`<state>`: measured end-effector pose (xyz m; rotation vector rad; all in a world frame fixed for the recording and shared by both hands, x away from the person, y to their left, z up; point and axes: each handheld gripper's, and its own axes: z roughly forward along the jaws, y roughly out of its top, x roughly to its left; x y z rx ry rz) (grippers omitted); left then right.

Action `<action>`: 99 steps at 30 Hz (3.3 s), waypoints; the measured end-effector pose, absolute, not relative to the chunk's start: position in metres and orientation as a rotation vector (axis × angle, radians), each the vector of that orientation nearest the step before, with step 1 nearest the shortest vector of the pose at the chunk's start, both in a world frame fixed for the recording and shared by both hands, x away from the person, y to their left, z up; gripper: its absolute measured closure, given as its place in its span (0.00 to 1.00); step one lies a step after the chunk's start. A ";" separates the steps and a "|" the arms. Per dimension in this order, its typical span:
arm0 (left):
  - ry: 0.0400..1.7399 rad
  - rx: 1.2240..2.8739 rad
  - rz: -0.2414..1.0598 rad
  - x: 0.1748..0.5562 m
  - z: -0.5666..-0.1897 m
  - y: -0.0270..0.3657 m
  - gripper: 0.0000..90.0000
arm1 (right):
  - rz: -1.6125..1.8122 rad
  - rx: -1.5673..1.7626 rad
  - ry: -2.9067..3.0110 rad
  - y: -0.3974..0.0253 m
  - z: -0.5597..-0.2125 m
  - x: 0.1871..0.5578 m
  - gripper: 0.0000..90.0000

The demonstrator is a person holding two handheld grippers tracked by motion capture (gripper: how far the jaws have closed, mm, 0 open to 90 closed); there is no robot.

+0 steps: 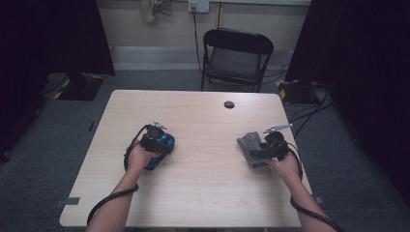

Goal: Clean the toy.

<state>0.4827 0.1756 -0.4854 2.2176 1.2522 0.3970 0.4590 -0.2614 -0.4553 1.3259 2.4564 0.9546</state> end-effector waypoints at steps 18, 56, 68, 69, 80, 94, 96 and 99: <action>1.226 2.156 0.390 0.479 -0.469 0.189 0.17 | 0.955 1.294 2.461 -0.260 -0.450 0.456 0.36; 1.084 2.121 0.357 0.440 -0.430 0.190 0.17 | 1.003 1.025 2.517 -0.221 -0.429 0.440 0.16; 1.020 2.138 0.348 0.424 -0.429 0.180 0.17 | 1.039 0.949 2.548 -0.204 -0.426 0.432 0.16; 1.015 2.138 0.350 0.423 -0.429 0.179 0.17 | 1.040 0.941 2.550 -0.202 -0.426 0.431 0.16; 0.962 2.152 0.334 0.412 -0.431 0.169 0.17 | 1.051 0.900 2.603 -0.188 -0.428 0.424 0.16; 0.926 2.135 0.286 0.396 -0.438 0.159 0.17 | 1.073 0.860 2.636 -0.176 -0.435 0.413 0.16; 0.920 2.133 0.276 0.392 -0.441 0.157 0.17 | 1.077 0.849 2.648 -0.173 -0.437 0.410 0.16; 0.917 2.131 0.262 0.389 -0.444 0.155 0.17 | 1.069 0.831 2.665 -0.168 -0.440 0.407 0.16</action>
